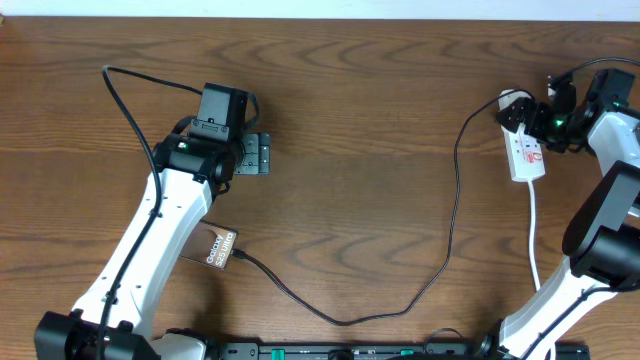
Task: Plug charger to phone and switch on socket
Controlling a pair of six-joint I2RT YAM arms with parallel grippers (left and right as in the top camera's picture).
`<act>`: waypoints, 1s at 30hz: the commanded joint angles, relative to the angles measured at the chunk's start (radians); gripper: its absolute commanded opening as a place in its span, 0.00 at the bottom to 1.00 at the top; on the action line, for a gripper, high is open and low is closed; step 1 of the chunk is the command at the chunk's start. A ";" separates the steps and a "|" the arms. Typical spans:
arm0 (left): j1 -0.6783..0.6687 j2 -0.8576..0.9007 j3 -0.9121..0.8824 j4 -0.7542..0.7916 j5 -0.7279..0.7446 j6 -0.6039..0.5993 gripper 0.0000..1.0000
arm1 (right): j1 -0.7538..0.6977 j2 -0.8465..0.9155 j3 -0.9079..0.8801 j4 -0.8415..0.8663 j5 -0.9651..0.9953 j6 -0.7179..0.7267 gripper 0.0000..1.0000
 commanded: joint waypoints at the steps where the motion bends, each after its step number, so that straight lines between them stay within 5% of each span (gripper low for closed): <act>1: 0.000 -0.012 0.014 -0.001 -0.013 0.005 0.88 | 0.017 0.043 -0.010 -0.055 0.020 0.074 0.99; 12: -0.001 -0.012 0.014 -0.001 -0.013 0.005 0.88 | -0.035 -0.232 0.005 -0.171 0.200 0.128 0.99; 30: 0.000 -0.012 0.014 -0.001 -0.013 0.005 0.88 | 0.137 -0.655 0.005 -0.474 0.256 0.204 0.99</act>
